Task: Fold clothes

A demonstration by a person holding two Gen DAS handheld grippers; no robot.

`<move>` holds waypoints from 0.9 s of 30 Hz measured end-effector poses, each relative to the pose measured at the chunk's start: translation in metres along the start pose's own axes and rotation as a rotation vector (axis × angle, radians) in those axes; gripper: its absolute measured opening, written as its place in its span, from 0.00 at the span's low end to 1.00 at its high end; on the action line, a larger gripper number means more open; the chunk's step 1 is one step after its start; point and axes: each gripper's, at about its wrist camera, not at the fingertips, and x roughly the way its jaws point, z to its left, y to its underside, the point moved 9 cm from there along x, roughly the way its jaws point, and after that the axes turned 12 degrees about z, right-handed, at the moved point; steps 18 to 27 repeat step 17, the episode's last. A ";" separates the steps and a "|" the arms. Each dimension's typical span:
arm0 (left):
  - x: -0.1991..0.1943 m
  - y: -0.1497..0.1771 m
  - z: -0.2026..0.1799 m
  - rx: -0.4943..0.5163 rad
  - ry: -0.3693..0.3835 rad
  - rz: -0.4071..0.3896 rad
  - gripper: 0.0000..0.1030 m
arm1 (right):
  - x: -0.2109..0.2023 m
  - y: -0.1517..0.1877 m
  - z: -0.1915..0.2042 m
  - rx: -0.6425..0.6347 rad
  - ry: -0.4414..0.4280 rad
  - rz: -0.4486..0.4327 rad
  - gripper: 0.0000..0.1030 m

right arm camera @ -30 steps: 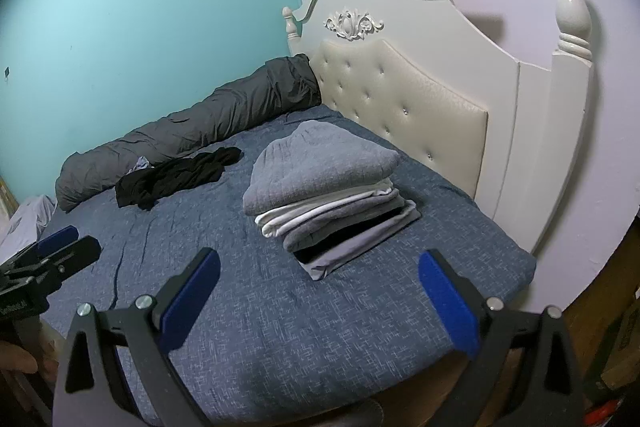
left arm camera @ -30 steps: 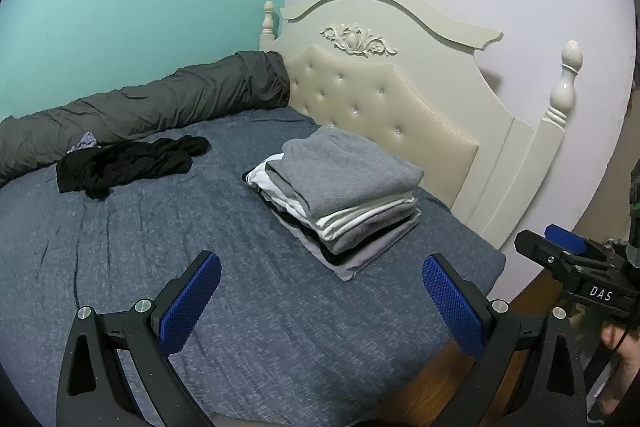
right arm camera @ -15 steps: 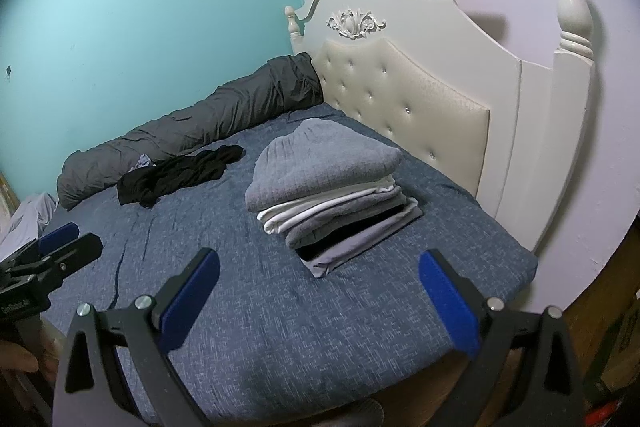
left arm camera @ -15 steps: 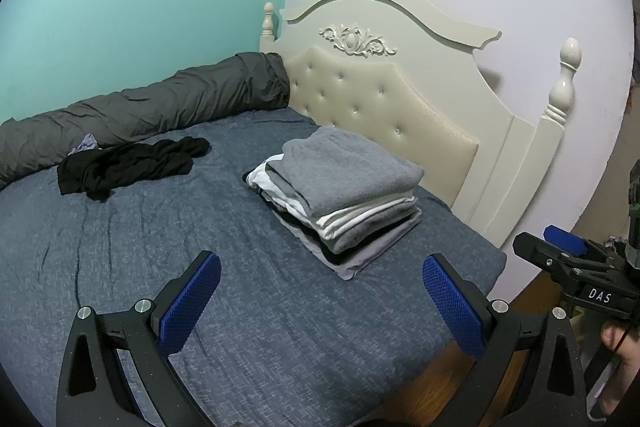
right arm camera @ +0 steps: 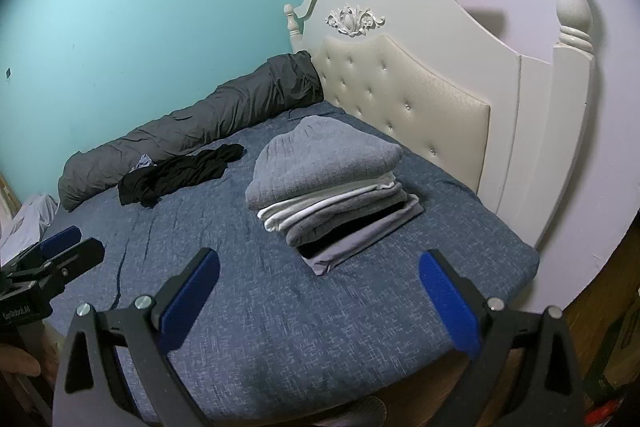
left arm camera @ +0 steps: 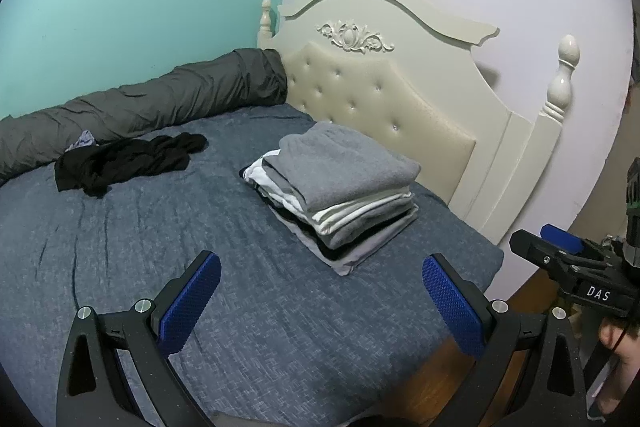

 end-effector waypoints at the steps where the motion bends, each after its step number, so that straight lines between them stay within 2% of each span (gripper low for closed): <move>1: 0.000 0.000 0.000 0.003 0.000 0.001 1.00 | 0.000 0.000 0.000 -0.001 -0.002 0.001 0.98; 27: 0.001 0.002 0.000 0.001 0.007 -0.002 1.00 | 0.001 0.001 0.004 -0.002 -0.004 0.005 0.98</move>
